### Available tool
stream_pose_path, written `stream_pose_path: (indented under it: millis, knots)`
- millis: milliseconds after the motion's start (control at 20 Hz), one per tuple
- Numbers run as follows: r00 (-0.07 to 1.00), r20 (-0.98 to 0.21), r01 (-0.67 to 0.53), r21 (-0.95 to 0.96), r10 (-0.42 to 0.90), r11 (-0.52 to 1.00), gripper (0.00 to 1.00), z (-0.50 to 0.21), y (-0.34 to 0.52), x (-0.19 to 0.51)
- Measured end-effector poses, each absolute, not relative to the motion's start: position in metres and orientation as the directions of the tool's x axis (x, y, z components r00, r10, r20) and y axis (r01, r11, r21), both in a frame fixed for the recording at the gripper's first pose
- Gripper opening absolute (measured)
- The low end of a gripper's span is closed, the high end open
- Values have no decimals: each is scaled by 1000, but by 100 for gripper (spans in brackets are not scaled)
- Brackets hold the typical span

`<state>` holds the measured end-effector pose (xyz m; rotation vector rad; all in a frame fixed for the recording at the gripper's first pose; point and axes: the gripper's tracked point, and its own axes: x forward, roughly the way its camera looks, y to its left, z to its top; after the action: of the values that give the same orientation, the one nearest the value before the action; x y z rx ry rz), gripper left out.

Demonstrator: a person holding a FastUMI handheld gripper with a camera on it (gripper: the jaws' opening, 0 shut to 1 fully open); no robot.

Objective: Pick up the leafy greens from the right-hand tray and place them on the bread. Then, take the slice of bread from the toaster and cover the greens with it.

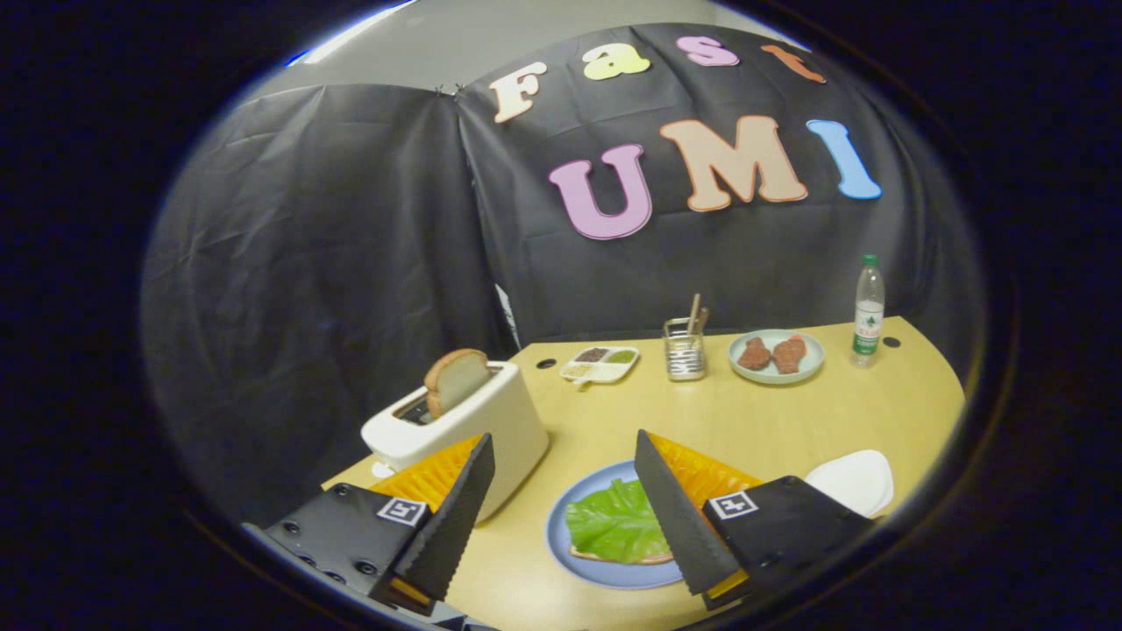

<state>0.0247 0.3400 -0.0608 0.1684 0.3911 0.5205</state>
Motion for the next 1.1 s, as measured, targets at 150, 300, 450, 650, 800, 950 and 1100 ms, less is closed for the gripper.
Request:
stream_pose_path:
  millis: [150, 300, 450, 650, 800, 950, 1100]
  knots:
    - [794, -286, -465, 283, 536, 839, 100, -32, 366, 33]
    - [780, -262, -485, 322, 569, 813, 100, -18, 399, 39]
    - [763, -266, -487, 364, 589, 794, 100, -14, 427, 49]
    - [714, -314, -495, 407, 626, 768, 100, -36, 473, 57]
    - [680, -342, -479, 463, 649, 746, 99, -47, 503, 61]
    - [694, -373, -459, 430, 616, 778, 99, -60, 514, 76]
    - [698, -388, -435, 438, 602, 787, 98, -66, 517, 82]
